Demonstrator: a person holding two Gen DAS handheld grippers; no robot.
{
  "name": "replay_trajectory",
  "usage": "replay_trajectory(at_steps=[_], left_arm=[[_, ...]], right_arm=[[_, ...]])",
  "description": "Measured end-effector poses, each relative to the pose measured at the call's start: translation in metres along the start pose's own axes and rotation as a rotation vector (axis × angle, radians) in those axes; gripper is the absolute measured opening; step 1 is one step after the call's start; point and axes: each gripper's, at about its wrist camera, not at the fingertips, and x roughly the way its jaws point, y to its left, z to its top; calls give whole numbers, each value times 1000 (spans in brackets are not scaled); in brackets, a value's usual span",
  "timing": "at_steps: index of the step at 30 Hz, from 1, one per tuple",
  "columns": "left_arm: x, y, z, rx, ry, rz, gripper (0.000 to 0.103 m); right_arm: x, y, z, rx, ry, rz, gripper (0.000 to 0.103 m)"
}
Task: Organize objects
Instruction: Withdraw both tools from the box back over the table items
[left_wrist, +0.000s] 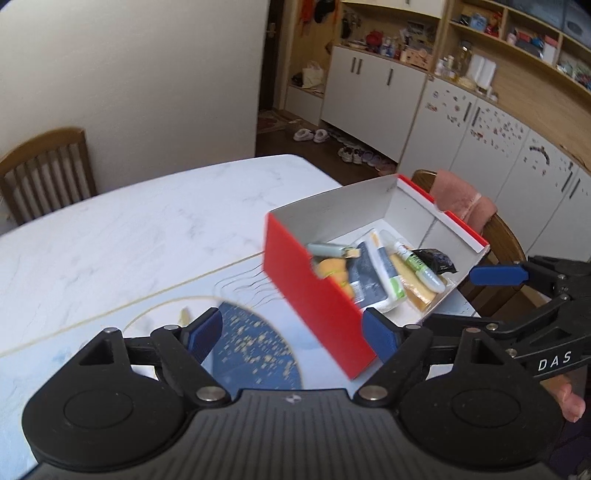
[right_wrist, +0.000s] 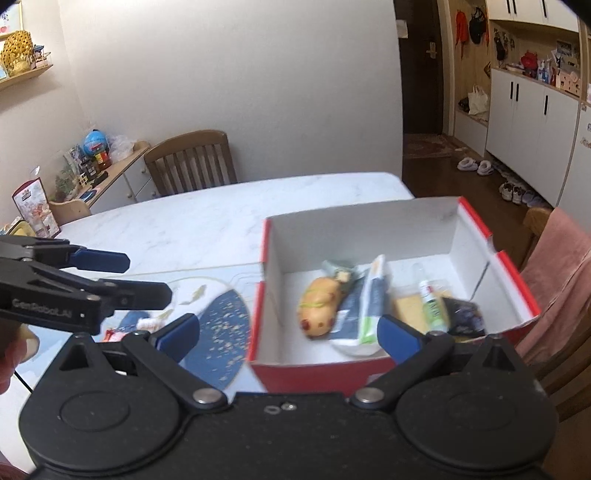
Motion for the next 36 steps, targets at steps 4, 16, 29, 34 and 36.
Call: replay_trajectory(at_steps=[4,16,29,34,36], left_arm=[[-17,30,-17,-40,-15,15,83],[-49,121,-73,-140,-5,89,103],[-36,152,-141,-61,55,140,103],[-25,149,-158,-11,57,118,103],[-20,148,-165,8,59,113,103]], right_arm=[[6,26,-4,-20,26,10,103],[27,104,-17,-112,74,24,103],[73,165,-34,-146,156,17,102],[94,186,-47,-180,214,24,102],[101,193,-51,-191,231,20,102]])
